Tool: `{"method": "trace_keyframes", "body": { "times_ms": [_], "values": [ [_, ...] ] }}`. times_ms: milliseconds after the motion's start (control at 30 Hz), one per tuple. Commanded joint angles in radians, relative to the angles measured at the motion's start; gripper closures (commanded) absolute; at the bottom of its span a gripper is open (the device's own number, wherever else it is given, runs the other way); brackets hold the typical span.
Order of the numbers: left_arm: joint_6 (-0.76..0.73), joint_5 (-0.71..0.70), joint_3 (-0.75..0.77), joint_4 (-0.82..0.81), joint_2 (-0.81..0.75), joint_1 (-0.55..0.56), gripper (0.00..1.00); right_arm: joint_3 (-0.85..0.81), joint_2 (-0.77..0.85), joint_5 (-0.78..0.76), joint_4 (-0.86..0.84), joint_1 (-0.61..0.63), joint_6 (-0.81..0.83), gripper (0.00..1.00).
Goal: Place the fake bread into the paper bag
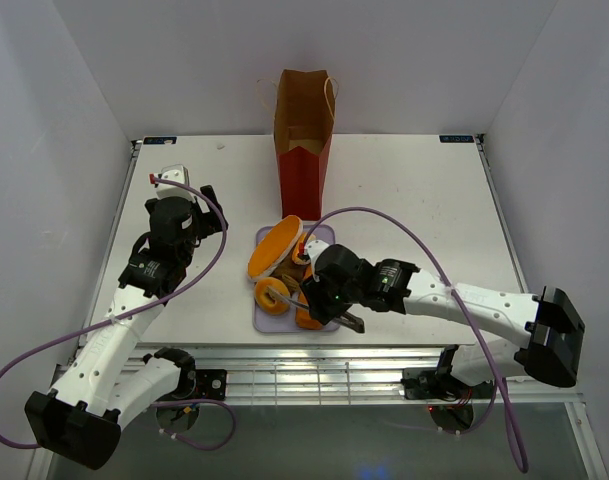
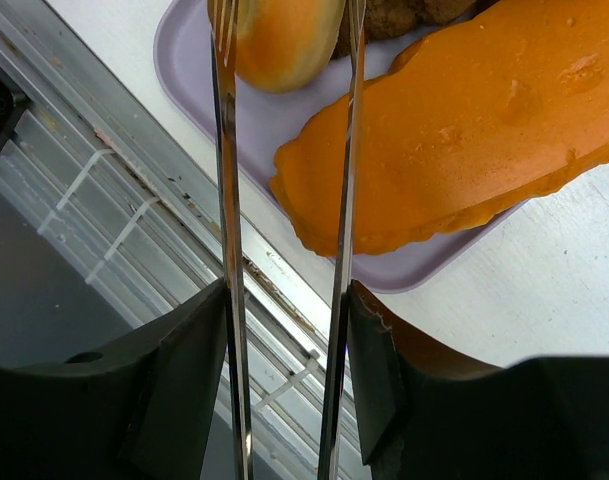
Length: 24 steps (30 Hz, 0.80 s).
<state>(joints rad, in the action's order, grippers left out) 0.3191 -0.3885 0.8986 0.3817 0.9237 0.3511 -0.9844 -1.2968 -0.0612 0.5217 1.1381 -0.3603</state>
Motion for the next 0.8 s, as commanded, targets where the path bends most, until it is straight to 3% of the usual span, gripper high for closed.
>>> {"method": "trace_keyframes", "body": {
  "times_ms": [0, 233, 467, 767],
  "values": [
    [0.003, 0.01, 0.005, -0.007, -0.025, 0.005, 0.02, -0.049, -0.009, -0.037, -0.022, 0.011, -0.009, 0.46],
    [0.005, 0.01, 0.003, -0.009, -0.028, 0.005, 0.02, -0.069, -0.033, -0.065, 0.003, 0.025, -0.008, 0.5],
    [0.005, 0.01, 0.002, -0.009, -0.029, 0.005, 0.03, -0.074, -0.029, -0.06, 0.001, 0.028, -0.009, 0.61],
    [0.006, 0.004, 0.003, -0.009, -0.028, 0.005, 0.06, -0.103, 0.008, -0.055, 0.001, 0.028, -0.009, 0.63]
  ]
}}
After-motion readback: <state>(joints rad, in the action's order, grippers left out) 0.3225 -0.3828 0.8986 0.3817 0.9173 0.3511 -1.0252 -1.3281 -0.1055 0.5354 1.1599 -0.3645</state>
